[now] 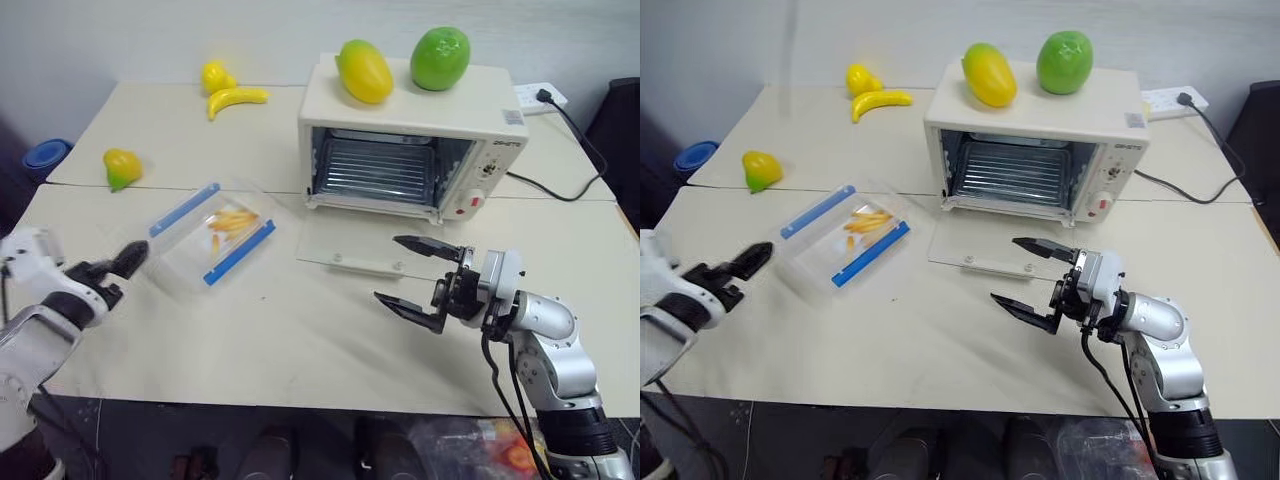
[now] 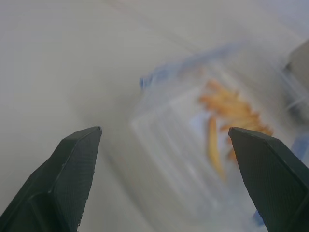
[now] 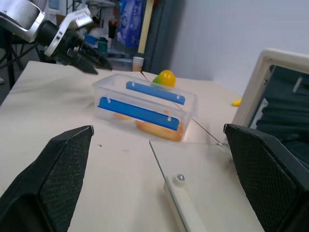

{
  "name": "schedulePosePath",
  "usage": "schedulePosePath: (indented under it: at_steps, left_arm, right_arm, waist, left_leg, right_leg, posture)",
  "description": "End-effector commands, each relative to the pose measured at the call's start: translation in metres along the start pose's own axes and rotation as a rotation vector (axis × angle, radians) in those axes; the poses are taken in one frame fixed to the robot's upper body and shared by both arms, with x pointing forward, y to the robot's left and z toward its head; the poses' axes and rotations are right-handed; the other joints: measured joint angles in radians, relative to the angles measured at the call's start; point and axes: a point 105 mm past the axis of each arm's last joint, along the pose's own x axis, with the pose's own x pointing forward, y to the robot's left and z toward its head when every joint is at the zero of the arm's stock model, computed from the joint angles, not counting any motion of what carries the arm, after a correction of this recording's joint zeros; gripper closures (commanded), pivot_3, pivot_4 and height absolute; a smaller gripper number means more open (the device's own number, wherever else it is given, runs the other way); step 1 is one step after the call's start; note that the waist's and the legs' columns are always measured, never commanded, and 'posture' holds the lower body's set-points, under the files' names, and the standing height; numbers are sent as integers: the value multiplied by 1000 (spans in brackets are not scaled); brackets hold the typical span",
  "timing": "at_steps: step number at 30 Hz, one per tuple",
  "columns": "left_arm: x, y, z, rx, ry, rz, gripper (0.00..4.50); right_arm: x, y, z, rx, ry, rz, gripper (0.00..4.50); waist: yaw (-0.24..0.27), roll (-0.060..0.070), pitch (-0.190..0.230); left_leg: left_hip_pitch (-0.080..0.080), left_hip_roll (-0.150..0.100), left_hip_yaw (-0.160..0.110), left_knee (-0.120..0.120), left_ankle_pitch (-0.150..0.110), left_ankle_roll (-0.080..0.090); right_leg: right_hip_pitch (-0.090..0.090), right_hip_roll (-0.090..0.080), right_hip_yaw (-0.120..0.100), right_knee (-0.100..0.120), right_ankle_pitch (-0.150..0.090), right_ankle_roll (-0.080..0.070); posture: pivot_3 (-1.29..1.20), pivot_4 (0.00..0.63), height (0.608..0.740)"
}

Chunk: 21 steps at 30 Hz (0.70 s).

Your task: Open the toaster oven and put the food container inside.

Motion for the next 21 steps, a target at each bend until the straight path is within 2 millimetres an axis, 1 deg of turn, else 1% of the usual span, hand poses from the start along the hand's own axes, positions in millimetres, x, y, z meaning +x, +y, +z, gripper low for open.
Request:
schedulePosePath:
  at_steps: [1,3,6,7,9,11,14,15,18,19,21]
  left_arm:
    - [8,3,4,11,35,56,29]
    - [16,0,5,17,64,56,29]
    - [25,-7,6,-10,106,12,559]
    - [27,-9,6,-18,115,-1,920]
    - [30,-13,7,-19,133,-18,1469]
    - [34,-15,8,-41,139,-29,2110]
    - [40,-12,13,-40,142,-10,2998]
    - [40,-8,15,15,146,16,3326]
    - [38,-2,32,38,108,26,4177]
    - [36,-1,40,38,88,22,4177]
    - [33,0,51,92,74,9,4177]
  right_arm:
    - [1,2,13,-49,-21,-7,0]
    - [-1,3,14,-51,-17,-18,0]
    - [-6,6,16,-55,-11,-27,0]
    - [-8,8,17,-58,-5,-27,0]
    - [-12,8,16,-61,11,-34,0]
    - [-15,6,15,-68,23,-45,0]
    - [-16,3,15,-79,25,-70,0]
    - [-16,3,14,-79,27,-72,0]
    - [-19,3,12,-84,40,-92,0]
    - [-21,2,11,-87,47,-99,0]
    - [-25,2,8,-89,61,-113,0]
  waist:
    - [0,0,0]
    - [1,0,0]
    - [2,-1,-1]
    - [2,-1,-1]
    - [1,-1,-1]
    - [1,-1,-1]
    - [1,-1,-1]
    - [1,-1,-1]
    - [0,-1,-1]
    - [1,-2,-1]
    - [1,-2,-1]
  left_leg:
    - [0,0,0,0,0,0]
    - [1,-1,2,1,0,-1]
    - [0,-1,3,1,1,-1]
    - [-1,-1,3,1,1,-1]
    - [-1,-1,4,1,1,-1]
    - [-1,-1,5,1,0,-1]
    - [-1,0,5,1,0,-2]
    - [-1,0,5,1,0,-2]
    - [-1,0,6,1,0,-2]
    - [-1,0,6,1,0,-2]
    - [-2,0,6,1,0,-2]
  right_leg:
    - [0,2,1,0,0,0]
    - [-3,3,4,-1,0,0]
    - [-5,3,6,0,0,0]
    - [-6,3,7,1,0,0]
    - [-7,3,8,1,0,0]
    - [-8,3,8,1,0,0]
    - [-9,3,9,2,0,0]
    - [-9,3,8,2,0,0]
    - [-9,3,9,2,0,0]
    - [-10,3,9,2,0,0]
    - [-10,4,9,2,0,0]
  posture:
    - [0,150,740]
    - [0,150,740]
    - [0,150,740]
    - [0,150,740]
    - [0,150,740]
    - [0,150,740]
    - [0,150,740]
    - [0,150,740]
    - [0,150,740]
    - [0,150,740]
    - [0,150,740]
